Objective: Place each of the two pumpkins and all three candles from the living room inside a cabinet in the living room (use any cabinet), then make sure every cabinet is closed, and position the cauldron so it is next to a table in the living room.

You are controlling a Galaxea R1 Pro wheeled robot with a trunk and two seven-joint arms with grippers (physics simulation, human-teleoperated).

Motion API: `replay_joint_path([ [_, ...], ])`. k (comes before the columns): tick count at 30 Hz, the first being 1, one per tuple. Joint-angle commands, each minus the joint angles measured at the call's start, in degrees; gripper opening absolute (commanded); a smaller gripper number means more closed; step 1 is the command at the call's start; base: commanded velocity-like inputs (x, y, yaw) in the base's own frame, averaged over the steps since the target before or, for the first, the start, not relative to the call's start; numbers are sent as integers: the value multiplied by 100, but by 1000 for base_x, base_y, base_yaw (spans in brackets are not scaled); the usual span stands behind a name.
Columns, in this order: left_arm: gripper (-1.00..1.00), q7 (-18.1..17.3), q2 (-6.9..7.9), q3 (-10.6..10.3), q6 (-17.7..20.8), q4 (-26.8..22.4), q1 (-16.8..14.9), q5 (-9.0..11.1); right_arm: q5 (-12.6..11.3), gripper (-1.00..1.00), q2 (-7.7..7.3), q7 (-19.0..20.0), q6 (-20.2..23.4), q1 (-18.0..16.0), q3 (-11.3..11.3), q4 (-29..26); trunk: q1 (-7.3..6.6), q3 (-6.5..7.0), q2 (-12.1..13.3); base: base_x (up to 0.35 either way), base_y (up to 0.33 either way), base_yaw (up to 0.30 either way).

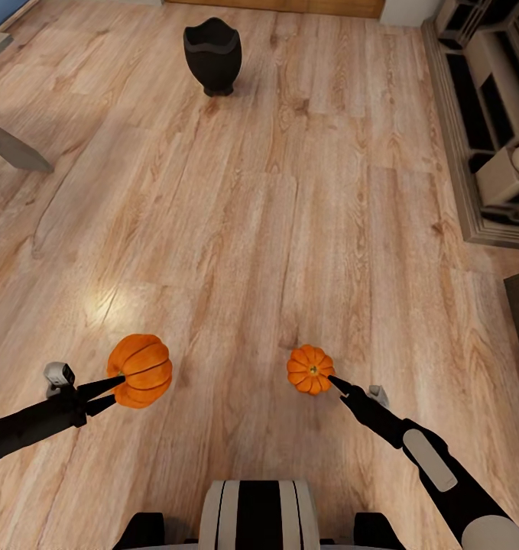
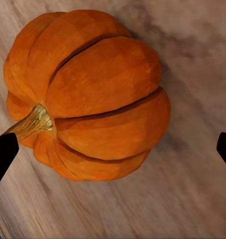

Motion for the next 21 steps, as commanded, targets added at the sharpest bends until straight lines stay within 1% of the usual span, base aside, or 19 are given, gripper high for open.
replay_joint_path([
  [1, -100, -14, 0, 4, 20, 0, -2, -20, -42, 100, -4, 1, 16, -1, 13, 0, -1, -3, -1, 0, 0, 0],
  [7, -100, -14, 0, 7, 20, 0, 0, -18, -42, 100, 4, 1, 16, -3, 21, 0, -1, -3, -1, 4, 1, 0],
  [13, -100, -14, 0, 28, 20, 4, 4, -12, -40, 100, 11, 5, 13, -3, 17, 0, -1, -3, -1, 107, 75, 0],
  [21, -100, -14, 0, 30, 20, 0, 26, -20, -38, 100, 2, 15, 44, -1, 18, 3, -1, -3, -1, 7, 5, 0],
])
